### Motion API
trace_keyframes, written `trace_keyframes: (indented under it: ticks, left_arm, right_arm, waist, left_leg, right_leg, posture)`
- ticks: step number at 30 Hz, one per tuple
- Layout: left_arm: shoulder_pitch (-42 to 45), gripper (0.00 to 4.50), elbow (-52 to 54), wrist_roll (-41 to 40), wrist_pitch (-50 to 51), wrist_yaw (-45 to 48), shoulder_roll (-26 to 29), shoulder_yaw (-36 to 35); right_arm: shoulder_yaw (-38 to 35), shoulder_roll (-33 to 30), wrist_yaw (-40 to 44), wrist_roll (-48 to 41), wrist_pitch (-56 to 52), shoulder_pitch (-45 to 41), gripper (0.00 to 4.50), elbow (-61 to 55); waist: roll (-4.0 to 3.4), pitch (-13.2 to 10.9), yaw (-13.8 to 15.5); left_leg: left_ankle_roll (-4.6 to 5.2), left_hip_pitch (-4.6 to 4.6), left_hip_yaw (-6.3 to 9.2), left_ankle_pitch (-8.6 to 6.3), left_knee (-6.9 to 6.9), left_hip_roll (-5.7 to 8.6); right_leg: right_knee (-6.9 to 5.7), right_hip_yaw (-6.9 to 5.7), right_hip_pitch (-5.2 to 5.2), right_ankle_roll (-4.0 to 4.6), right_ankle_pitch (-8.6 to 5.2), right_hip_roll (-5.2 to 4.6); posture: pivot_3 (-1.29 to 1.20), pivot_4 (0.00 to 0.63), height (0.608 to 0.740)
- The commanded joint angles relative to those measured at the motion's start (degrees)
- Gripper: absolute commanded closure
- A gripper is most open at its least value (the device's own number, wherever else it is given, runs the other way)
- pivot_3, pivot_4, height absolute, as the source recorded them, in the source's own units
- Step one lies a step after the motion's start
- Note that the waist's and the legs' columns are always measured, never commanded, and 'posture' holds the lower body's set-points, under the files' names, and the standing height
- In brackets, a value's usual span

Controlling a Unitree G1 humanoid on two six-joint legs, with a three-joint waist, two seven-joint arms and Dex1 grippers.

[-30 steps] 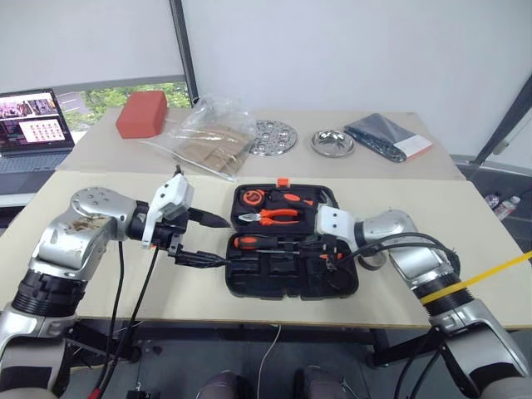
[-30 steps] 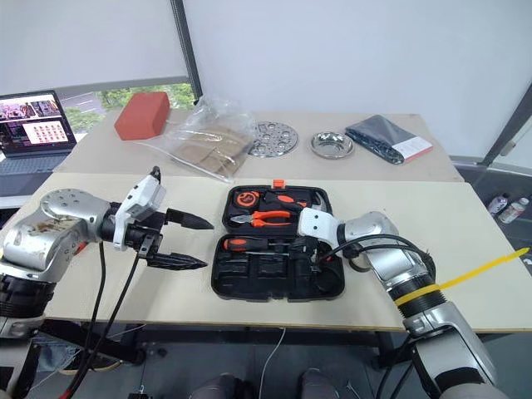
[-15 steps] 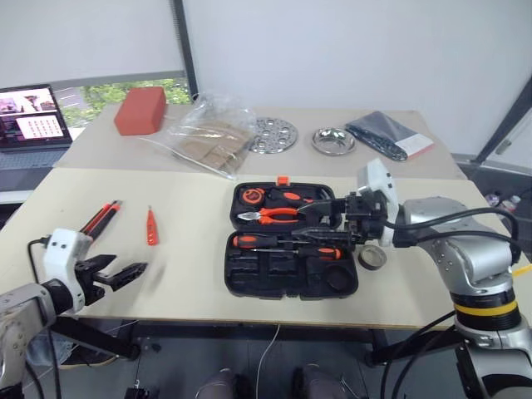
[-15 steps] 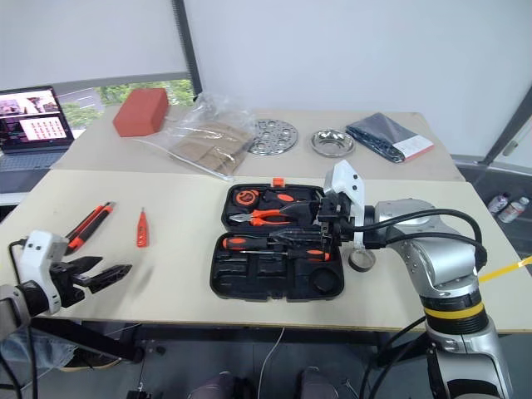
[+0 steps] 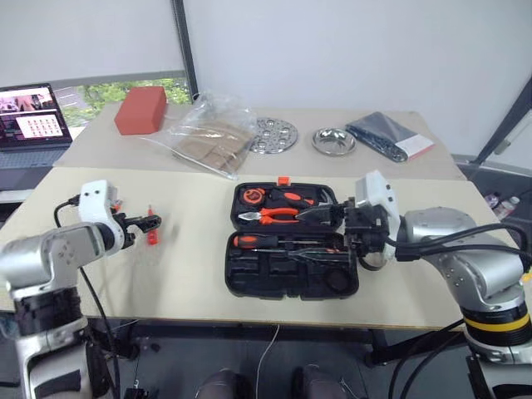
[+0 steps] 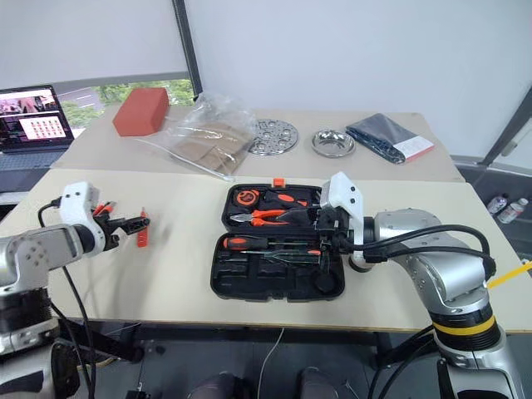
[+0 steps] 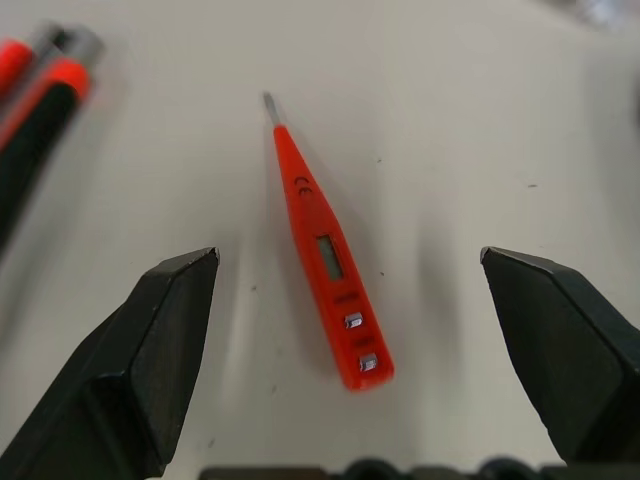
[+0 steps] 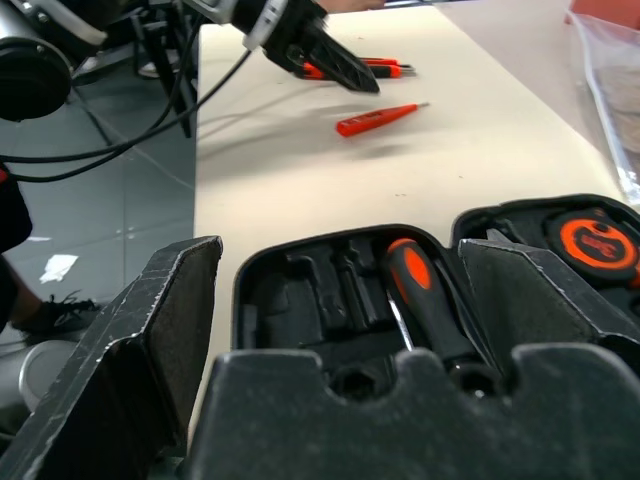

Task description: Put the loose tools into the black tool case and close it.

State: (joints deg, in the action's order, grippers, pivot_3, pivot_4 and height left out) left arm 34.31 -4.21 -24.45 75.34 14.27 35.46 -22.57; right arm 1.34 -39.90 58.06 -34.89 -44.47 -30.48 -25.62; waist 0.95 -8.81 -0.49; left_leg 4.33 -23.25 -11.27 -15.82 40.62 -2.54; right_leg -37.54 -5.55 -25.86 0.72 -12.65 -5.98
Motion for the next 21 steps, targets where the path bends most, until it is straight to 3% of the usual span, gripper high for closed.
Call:
trace_keyframes:
  ticks: [1,5,11,15,18,21]
  left_arm:
    - [4.02,0.26,-7.09,2.88,-0.06,-1.39,-0.29,3.58]
    - [6.08,1.54,-13.15,4.95,-1.63,-2.4,-1.37,4.7]
    - [7.36,3.92,-18.77,6.55,-5.07,-0.52,-0.98,6.26]
    - [10.27,4.09,-21.14,7.39,-10.88,7.42,3.86,10.16]
    - [10.23,4.09,-14.33,6.6,-25.74,32.81,11.82,21.0]
    - [9.62,4.09,-6.74,3.83,-34.92,53.48,17.06,27.11]
  right_arm:
    - [-2.17,-0.48,-2.04,-1.51,0.4,1.15,0.02,-3.58]
    - [-2.75,-0.82,-3.21,-2.26,0.18,2.38,0.0,-4.8]
    - [-3.87,-1.79,-4.03,-4.58,-0.52,4.14,0.0,-6.26]
    - [-5.3,-3.86,-3.61,-7.31,-2.52,6.1,0.0,-7.59]
    - [-6.71,-7.79,-1.9,-8.76,-3.55,9.54,0.0,-9.61]
    - [-7.66,-10.93,-1.33,-8.51,-2.59,12.89,0.0,-11.28]
  waist:
    - [0.02,-0.01,-0.04]
    - [0.02,-0.01,-0.02]
    - [0.01,-0.01,0.56]
    - [0.01,-0.01,0.81]
    - [0.31,-0.16,0.86]
    - [0.46,-0.22,0.87]
  left_leg:
    - [0.0,-0.01,0.0,0.0,-0.02,0.01]
    - [-0.01,0.0,-0.07,0.0,-0.02,0.03]
    - [-0.44,0.17,-0.08,-0.22,-0.02,0.07]
    - [-0.48,0.43,-0.03,-0.24,-0.01,0.06]
    - [-0.51,0.26,0.0,-0.26,-0.02,0.03]
    - [-0.55,-0.35,-0.02,-0.25,0.03,0.02]
  right_leg:
    - [0.0,-0.01,-0.02,-0.01,-0.02,0.0]
    - [-0.01,0.03,-0.04,-0.02,-0.05,-0.05]
    - [-0.1,0.05,0.12,-0.01,-0.04,-0.21]
    - [-0.08,0.04,0.41,-0.01,-0.04,-0.23]
    - [-0.09,-0.03,0.22,0.02,-0.03,-0.24]
    - [-0.05,-0.2,-0.38,0.17,0.08,-0.29]
  posture:
    - [0.0,0.15,0.736]
    - [0.0,0.15,0.736]
    - [0.0,0.15,0.736]
    - [0.0,0.15,0.736]
    - [0.0,0.15,0.736]
    - [0.0,0.15,0.736]
